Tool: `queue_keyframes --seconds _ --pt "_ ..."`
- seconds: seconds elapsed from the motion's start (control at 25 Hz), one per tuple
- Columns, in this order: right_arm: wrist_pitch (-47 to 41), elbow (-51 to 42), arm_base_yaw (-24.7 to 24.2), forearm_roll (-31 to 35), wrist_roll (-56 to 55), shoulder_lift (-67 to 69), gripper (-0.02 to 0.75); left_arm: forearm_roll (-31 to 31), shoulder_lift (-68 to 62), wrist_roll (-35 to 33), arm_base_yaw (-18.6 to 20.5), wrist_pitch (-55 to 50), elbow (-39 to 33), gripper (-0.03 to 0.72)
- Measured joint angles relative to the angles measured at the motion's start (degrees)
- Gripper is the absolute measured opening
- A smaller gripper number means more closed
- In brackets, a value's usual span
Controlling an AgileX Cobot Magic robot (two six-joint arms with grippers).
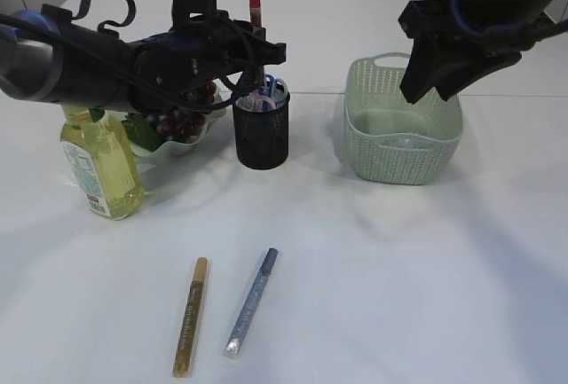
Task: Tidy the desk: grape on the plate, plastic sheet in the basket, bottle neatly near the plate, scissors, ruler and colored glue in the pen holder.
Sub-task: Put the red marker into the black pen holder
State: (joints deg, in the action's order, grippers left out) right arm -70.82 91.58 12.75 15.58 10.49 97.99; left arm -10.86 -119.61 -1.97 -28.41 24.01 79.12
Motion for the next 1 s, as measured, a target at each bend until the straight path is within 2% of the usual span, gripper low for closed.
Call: queue_keyframes --seconds 0.72,0.88,1.0 --pt "0.00 0.00 0.00 0.00 0.12 0.00 0.365 0.11 -0.08 0.00 0.00 -1.32 0.12 0.085" --pt "0.00 0.00 0.00 0.00 0.12 0.00 0.364 0.35 -0.08 0.00 0.00 -2.23 0.12 0.113" --pt "0.00 0.00 0.00 0.29 0.12 0.00 0.364 0.45 -0.08 0.00 0.00 -2.86 0.12 0.160"
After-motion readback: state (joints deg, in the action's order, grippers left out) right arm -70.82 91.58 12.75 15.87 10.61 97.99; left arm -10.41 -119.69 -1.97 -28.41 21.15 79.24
